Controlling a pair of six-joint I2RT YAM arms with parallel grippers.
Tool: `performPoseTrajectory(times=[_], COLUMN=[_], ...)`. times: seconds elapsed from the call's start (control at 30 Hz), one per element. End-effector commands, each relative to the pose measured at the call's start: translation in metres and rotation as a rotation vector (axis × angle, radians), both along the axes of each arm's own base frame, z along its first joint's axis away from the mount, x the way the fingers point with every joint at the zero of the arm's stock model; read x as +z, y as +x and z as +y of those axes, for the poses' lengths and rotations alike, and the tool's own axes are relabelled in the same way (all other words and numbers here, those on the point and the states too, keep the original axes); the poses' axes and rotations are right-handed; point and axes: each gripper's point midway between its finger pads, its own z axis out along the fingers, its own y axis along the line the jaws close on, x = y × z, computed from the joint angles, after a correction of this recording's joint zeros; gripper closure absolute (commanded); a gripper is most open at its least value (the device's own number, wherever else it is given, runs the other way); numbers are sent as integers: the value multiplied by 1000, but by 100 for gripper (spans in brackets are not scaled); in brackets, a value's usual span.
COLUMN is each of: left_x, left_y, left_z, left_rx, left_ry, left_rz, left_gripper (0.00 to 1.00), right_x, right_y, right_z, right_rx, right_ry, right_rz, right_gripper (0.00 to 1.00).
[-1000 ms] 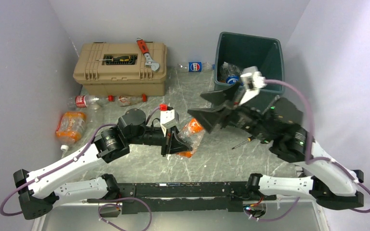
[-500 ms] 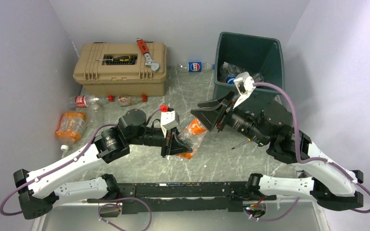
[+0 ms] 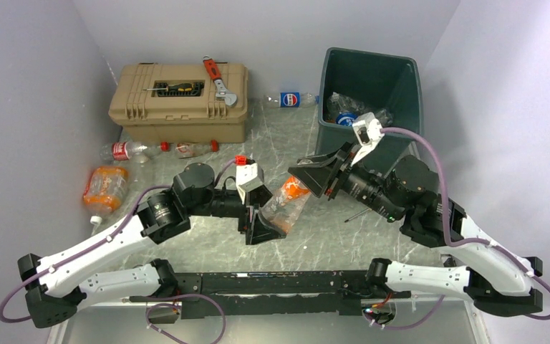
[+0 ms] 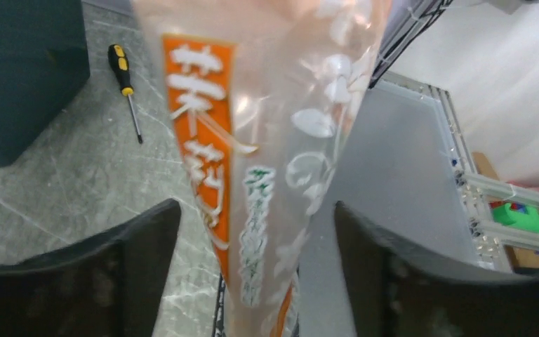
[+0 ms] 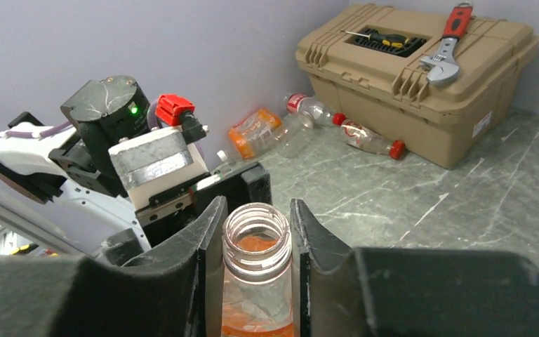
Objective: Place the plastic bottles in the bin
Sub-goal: Place the plastic bottle in the trash bin.
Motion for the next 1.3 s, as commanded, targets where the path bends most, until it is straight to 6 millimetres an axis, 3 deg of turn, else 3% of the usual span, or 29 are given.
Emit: performPoseTrajectory(times=[0.0, 0.2, 0.4, 0.5, 0.6, 0.67, 0.77, 0.83, 0.9, 1.07, 1.27], left_x=[22, 21, 26, 32, 31, 26, 16, 11, 9, -2, -6], left_y=[11, 43, 55, 59, 68, 72, 74, 75, 75, 75, 76], left_z=[9, 58, 121, 153, 178, 187, 189, 189, 189, 185, 177], left_rx=[102, 416, 633, 740, 869, 919, 942, 950, 951, 940, 917], left_ry=[-60, -102, -128, -133, -143, -156, -156, -148, -128, -69, -44], left_rz=[-37, -126, -287, -331, -332, -320, -303, -286, -266, -234, -221], left_gripper=[1, 1, 1, 0, 1, 1, 1, 0, 1, 1, 1], right_x=[25, 93, 140, 153, 163, 162, 148, 123, 97, 45, -15], right_y=[-2, 19, 48, 54, 59, 73, 122, 167, 197, 244, 286], right_z=[-21, -98, -183, -202, -211, -212, -218, -245, -266, -289, -276], right_rx=[-43, -342, -827, -1002, -1144, -1253, -1350, -1407, -1432, -1420, -1301], right_ry=[80, 240, 256, 236, 193, 91, -57, -75, -90, -85, -124], right_rz=[-37, -189, -386, -449, -503, -529, -477, -352, -255, -129, 9], right_gripper=[100, 100, 100, 100, 100, 100, 100, 100, 100, 100, 100])
